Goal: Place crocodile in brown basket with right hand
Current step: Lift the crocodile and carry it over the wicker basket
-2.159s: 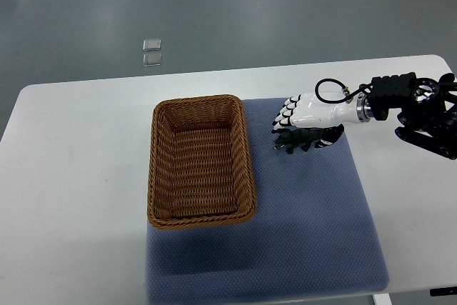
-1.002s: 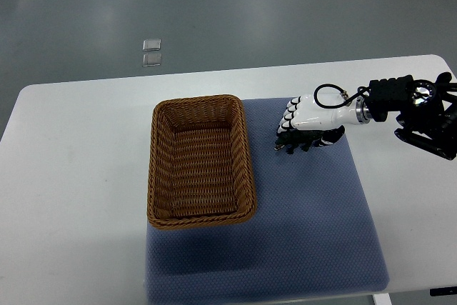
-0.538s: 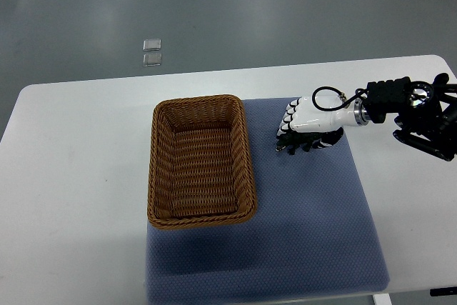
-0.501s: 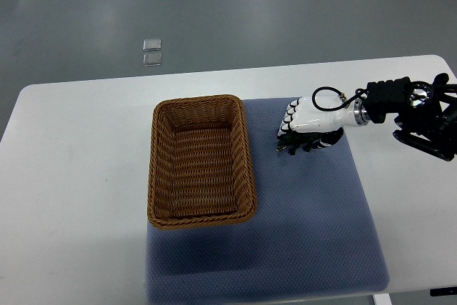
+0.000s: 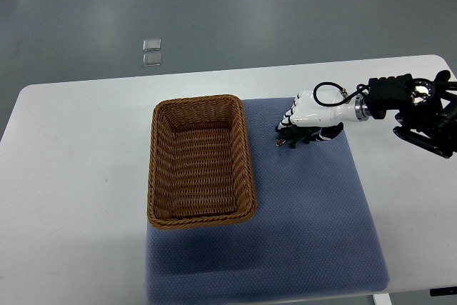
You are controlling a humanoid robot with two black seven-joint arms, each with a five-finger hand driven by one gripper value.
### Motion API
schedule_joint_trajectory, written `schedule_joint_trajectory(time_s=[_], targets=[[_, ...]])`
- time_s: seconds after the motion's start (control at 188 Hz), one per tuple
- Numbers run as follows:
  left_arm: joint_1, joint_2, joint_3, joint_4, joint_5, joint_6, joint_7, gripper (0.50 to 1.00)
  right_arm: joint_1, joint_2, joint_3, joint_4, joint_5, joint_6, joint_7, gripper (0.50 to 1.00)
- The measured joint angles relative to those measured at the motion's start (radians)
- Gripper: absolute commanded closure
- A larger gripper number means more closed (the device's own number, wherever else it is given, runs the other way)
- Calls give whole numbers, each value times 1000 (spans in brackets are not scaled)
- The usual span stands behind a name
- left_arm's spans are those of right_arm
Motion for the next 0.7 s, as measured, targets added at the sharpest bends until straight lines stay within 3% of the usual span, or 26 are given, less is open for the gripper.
schedule_joint_trajectory(time_s=[0.506,0.698], targets=[[0,0,0,0,0,0,0,500,117,-1,17,24,74,-121,0,983],[0,0,0,0,0,0,0,500,194,20,17,107,74,-157,0,1000]])
